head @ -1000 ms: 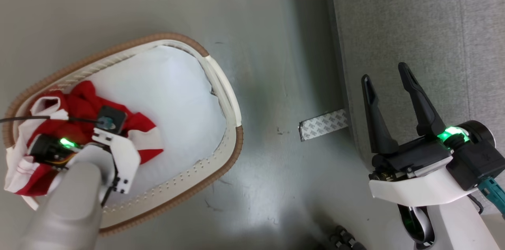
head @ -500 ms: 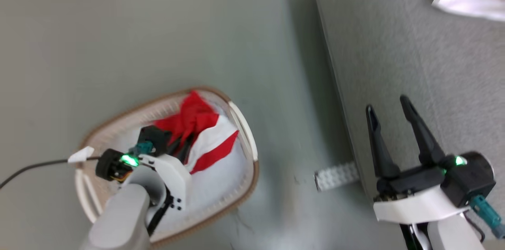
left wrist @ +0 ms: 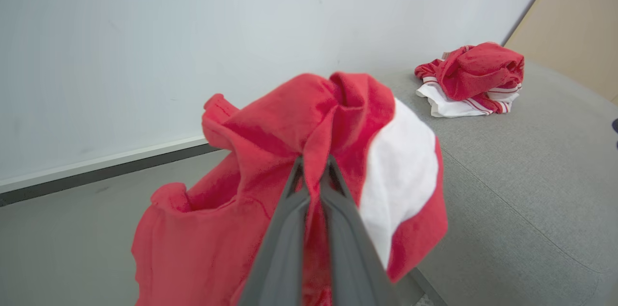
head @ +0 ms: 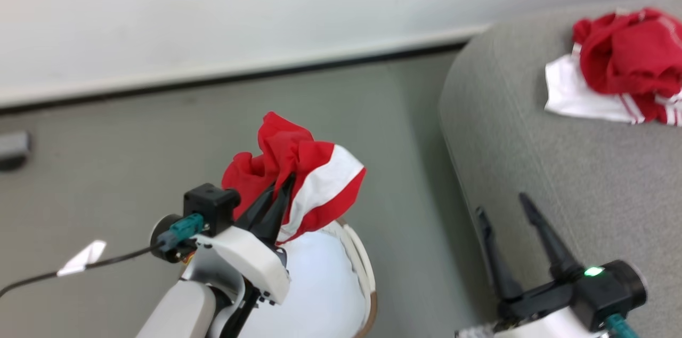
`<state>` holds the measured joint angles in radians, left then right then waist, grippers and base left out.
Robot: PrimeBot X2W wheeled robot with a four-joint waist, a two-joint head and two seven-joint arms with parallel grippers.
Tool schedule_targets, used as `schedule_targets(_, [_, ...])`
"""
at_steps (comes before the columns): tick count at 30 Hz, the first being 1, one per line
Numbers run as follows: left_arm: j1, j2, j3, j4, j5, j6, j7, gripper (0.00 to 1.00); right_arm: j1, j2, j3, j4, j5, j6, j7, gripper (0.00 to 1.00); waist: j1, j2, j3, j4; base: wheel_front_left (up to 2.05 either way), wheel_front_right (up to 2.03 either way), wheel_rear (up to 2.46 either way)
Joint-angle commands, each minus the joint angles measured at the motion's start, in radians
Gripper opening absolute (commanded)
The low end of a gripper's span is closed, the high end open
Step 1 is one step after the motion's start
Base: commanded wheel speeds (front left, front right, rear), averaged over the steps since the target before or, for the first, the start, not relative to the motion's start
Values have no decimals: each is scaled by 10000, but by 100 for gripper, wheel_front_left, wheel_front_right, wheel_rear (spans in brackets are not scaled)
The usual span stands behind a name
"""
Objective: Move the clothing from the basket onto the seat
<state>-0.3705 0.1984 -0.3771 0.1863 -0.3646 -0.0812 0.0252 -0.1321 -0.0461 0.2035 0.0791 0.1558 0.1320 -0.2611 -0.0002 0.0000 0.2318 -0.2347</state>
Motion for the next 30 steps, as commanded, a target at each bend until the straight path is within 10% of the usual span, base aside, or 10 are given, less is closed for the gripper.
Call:
schedule_targets(1, [361,43,39,-759,-73,180,219,0,264,-33,223,-66,-215,-24,-15,100,2,0,-933,178,0,0,0])
schedule_targets(30, [1305,-425,-1203,-3795,-576,445,1685,0,-943,-36,3804,398,1952,-24,-15,100,2,0,-2208,513,0,0,0])
